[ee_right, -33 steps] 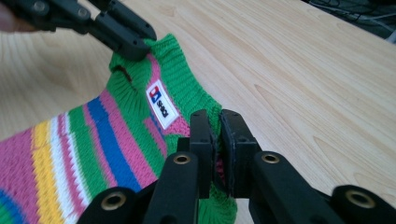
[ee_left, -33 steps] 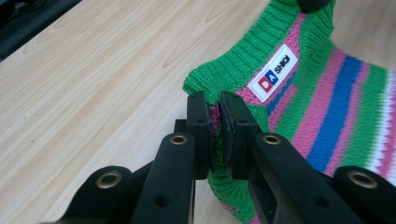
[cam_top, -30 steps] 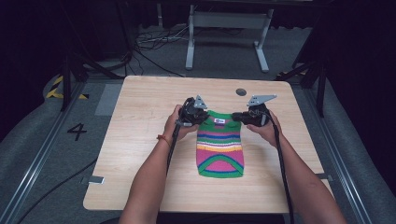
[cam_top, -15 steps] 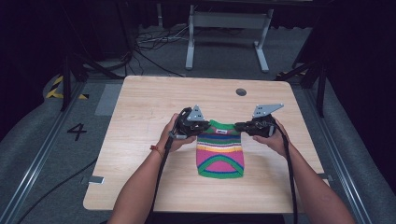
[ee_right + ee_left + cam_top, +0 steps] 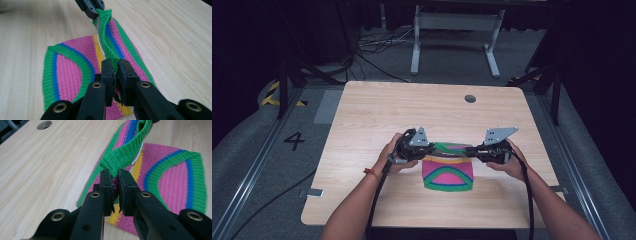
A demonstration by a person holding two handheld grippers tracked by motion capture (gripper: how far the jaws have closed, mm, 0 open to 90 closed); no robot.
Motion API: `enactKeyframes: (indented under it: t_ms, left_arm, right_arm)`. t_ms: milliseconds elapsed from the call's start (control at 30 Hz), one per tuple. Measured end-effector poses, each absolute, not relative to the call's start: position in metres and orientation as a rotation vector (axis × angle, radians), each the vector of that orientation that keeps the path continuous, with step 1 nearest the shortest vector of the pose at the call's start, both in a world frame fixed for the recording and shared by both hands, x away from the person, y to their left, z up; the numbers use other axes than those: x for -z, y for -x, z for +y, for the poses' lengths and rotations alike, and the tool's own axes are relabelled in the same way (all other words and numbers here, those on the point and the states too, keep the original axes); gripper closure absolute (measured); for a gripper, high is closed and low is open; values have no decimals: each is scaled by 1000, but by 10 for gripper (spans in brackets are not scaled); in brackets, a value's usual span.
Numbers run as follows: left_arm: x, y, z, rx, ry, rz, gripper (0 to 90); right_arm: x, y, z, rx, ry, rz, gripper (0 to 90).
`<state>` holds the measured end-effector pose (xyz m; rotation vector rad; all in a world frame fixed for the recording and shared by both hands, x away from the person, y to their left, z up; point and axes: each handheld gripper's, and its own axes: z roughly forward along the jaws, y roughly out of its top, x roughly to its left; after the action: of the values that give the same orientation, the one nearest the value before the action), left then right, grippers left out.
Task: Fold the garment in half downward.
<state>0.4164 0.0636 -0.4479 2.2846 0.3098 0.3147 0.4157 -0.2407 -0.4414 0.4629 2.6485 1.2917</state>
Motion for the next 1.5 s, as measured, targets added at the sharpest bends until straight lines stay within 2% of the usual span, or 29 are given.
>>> enactKeyframes:
  t_ms: [667,967,1500]
  left_arm:
    - [459,-371,59,-240,-2366,170,825]
    - [474,-356,60,-258,-2429,158,816]
    - [488,-348,61,-261,-2444,188,687]
  right_arm:
    - [454,-380,-240,-1249,-344,2794,836]
    - [468,-368,-235,-1188,-311,2866,820]
    - [483,-364,-240,-1157,-353,2895,769]
